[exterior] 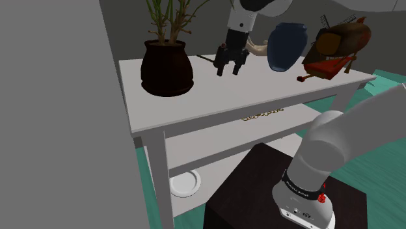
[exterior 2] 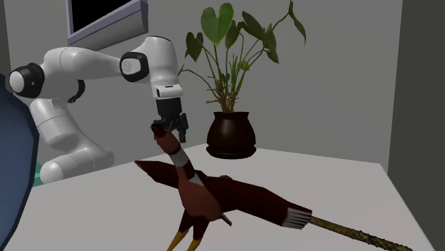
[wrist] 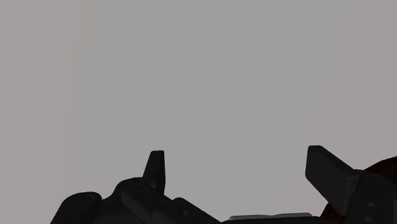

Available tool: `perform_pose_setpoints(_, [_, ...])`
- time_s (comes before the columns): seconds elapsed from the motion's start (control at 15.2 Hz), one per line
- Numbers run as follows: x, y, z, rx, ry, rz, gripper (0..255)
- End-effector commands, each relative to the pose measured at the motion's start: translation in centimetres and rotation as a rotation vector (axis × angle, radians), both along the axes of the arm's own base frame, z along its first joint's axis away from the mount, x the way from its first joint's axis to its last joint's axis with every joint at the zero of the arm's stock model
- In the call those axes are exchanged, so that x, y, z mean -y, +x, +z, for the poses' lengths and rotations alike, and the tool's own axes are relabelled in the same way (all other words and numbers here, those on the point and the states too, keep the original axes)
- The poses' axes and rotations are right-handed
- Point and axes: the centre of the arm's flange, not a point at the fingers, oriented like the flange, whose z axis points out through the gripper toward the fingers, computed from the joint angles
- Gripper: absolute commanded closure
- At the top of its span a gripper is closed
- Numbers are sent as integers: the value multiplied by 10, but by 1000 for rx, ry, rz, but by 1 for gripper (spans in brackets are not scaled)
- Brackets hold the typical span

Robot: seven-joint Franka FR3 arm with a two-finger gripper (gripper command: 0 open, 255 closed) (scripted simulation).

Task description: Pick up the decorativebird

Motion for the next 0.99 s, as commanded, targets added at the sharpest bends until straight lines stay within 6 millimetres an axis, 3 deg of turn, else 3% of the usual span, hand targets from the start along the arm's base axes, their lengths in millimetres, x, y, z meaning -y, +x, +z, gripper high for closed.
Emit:
perform_pose_setpoints(0.0, [17, 15, 3, 2, -3, -50, 0])
perform_pose_setpoints(0.92, [155, 116, 31, 16, -20, -388, 0])
